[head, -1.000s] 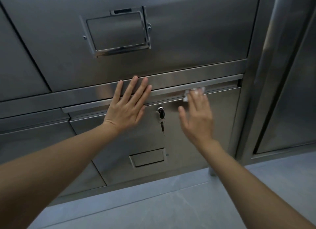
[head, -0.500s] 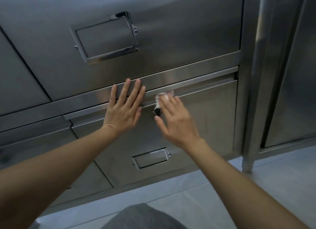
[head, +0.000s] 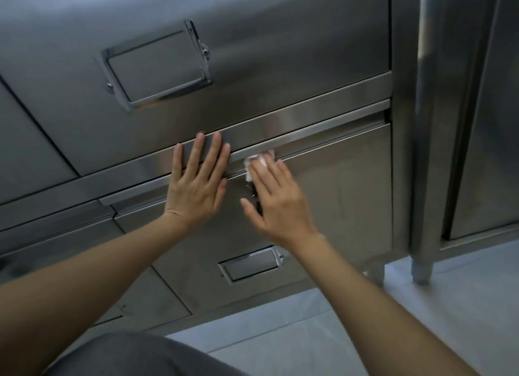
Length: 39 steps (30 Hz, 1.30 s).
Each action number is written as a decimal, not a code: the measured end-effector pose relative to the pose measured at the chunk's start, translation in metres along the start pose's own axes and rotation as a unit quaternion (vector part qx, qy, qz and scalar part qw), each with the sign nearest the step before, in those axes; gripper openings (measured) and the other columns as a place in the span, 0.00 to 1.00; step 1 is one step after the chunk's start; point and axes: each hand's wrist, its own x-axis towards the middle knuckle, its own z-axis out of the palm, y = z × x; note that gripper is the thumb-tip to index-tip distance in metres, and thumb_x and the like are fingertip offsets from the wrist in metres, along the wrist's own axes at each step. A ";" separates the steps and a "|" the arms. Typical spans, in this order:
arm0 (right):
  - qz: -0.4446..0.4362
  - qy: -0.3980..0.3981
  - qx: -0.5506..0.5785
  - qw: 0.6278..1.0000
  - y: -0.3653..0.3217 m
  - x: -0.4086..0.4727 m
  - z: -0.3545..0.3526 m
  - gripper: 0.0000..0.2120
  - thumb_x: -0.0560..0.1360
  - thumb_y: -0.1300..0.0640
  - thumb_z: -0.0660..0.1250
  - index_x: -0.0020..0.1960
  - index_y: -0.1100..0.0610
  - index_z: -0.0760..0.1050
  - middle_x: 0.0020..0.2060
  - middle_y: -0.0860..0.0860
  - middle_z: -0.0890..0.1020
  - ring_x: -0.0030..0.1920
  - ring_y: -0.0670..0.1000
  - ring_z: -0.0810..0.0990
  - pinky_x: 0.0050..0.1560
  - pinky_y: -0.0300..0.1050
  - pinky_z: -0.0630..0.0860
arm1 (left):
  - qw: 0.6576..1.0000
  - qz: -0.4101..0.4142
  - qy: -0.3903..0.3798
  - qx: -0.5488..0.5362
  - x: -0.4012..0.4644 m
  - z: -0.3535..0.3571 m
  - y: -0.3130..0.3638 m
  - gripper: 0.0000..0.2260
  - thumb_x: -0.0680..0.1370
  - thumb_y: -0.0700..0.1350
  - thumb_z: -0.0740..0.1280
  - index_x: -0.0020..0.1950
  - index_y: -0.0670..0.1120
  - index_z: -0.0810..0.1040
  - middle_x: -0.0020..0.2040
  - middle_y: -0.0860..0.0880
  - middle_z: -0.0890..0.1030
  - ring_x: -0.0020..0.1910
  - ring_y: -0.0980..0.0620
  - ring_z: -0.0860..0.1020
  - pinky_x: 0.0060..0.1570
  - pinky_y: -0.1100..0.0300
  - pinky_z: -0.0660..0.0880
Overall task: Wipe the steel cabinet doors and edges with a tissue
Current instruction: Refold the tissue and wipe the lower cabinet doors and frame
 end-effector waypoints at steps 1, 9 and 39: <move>-0.022 -0.009 -0.012 1.000 0.004 0.000 -0.001 0.27 0.80 0.48 0.59 0.72 0.64 0.71 0.70 0.59 0.74 0.73 0.59 0.69 0.77 0.55 0.59 | 1.000 0.002 0.002 -0.005 0.000 0.001 0.001 0.27 0.83 0.50 0.50 0.81 0.43 0.52 0.80 0.43 0.56 0.80 0.42 0.45 0.76 0.40 0.45; 0.198 0.110 -0.064 0.972 0.087 -0.004 -0.029 0.24 0.82 0.50 0.55 0.68 0.65 0.74 0.69 0.61 0.74 0.74 0.60 0.68 0.77 0.53 0.55 | 1.000 -0.004 0.007 -0.009 -0.003 0.000 -0.001 0.26 0.84 0.50 0.49 0.81 0.43 0.54 0.80 0.42 0.56 0.80 0.41 0.46 0.76 0.40 0.44; 0.053 -0.022 -0.009 0.998 0.039 -0.006 -0.028 0.29 0.80 0.47 0.58 0.74 0.65 0.67 0.73 0.61 0.69 0.76 0.61 0.64 0.79 0.51 0.53 | 1.000 -0.010 0.022 -0.014 -0.004 0.001 0.001 0.27 0.83 0.49 0.52 0.81 0.42 0.55 0.81 0.44 0.51 0.80 0.41 0.50 0.76 0.39 0.47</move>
